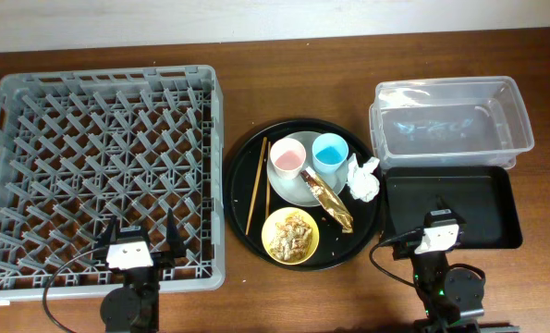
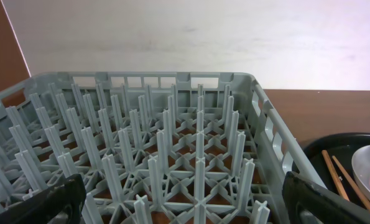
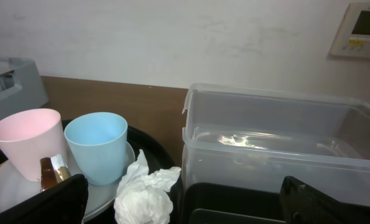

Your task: Sort waste into correct bins and load items into the dishwasher rack

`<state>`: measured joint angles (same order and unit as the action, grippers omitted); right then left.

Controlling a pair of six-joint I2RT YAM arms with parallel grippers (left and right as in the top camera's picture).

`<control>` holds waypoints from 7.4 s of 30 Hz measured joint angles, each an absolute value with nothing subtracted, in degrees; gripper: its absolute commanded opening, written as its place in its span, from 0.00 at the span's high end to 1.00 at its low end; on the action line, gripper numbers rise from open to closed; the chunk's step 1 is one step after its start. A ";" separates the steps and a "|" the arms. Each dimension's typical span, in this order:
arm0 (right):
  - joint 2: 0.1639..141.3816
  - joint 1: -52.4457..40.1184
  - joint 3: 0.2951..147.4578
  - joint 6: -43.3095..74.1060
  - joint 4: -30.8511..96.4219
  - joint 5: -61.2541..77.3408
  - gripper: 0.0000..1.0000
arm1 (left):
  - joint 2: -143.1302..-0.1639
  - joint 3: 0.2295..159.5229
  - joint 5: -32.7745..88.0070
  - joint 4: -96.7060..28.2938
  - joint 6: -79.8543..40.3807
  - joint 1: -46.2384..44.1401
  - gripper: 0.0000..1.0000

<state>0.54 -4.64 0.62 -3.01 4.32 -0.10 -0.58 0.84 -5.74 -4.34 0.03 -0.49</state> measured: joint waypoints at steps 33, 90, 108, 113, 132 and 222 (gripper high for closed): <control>0.54 -4.64 0.62 -3.01 4.32 -0.10 0.01 | -0.71 2.81 0.12 -7.99 0.05 -0.45 0.01; 0.64 -4.64 0.62 -3.01 4.32 -0.10 0.01 | -76.86 72.95 11.62 -53.84 -11.77 -23.68 0.72; 0.64 -4.64 0.62 -2.98 4.32 -0.10 0.01 | -99.96 72.95 4.34 -45.91 -14.41 -30.28 0.70; 0.64 -4.64 0.62 -2.98 4.32 -0.10 0.01 | -100.31 72.14 1.13 -44.05 -14.44 -30.26 0.71; 0.64 -4.64 0.62 -2.98 4.32 -0.10 0.01 | -103.35 63.05 -0.32 -28.42 -15.29 -30.26 0.71; 0.64 -4.64 0.62 -2.96 4.32 -0.10 0.01 | -92.44 71.61 0.56 -52.73 -17.89 -31.83 0.99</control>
